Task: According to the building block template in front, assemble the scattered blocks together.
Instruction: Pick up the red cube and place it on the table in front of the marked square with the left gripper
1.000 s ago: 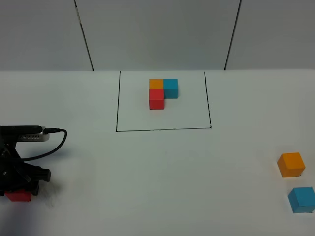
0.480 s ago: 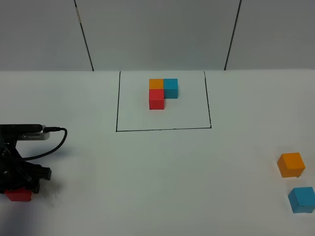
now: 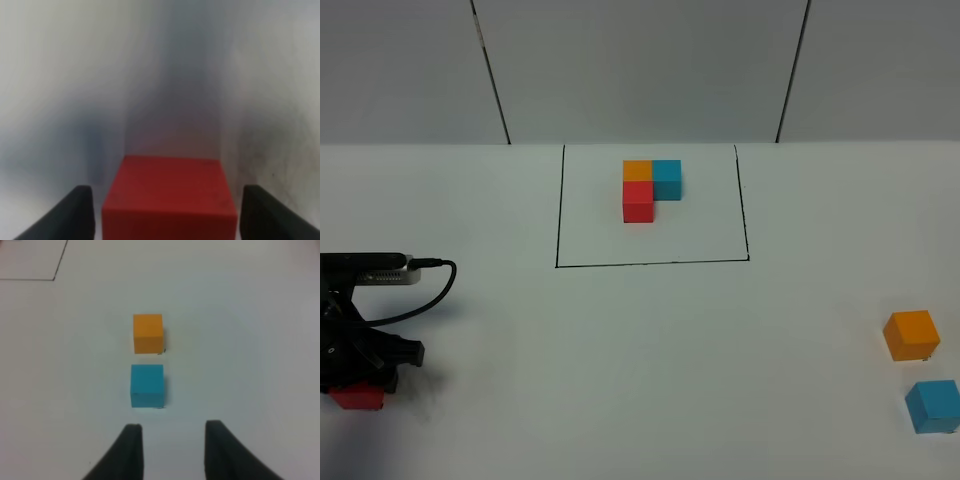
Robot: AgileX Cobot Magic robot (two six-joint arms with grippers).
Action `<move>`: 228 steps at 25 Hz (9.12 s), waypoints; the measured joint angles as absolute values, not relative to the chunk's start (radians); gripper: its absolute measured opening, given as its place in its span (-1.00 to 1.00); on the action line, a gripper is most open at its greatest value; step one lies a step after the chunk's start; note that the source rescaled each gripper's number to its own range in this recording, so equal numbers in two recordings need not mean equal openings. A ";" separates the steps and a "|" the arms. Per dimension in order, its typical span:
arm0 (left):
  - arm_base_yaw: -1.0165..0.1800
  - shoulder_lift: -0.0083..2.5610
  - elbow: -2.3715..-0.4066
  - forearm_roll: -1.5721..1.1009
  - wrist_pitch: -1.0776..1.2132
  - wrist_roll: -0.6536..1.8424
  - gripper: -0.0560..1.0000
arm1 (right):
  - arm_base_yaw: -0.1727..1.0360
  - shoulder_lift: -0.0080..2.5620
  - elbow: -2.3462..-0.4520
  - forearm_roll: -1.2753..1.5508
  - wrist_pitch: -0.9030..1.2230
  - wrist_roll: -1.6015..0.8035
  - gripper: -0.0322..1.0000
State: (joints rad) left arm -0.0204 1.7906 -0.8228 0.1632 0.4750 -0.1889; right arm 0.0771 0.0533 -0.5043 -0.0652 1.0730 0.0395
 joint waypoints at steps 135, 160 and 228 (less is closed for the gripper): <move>-0.834 1.987 -1.461 0.017 0.984 0.668 -0.89 | 0.077 0.053 -0.504 -0.065 1.073 0.039 -0.93; -0.907 1.995 -1.303 0.089 0.755 0.593 -0.89 | 0.077 0.053 -0.504 -0.065 1.073 0.039 -0.93; -0.857 2.051 -1.171 0.088 0.516 0.667 -0.89 | 0.077 0.053 -0.504 -0.064 1.073 0.039 -0.93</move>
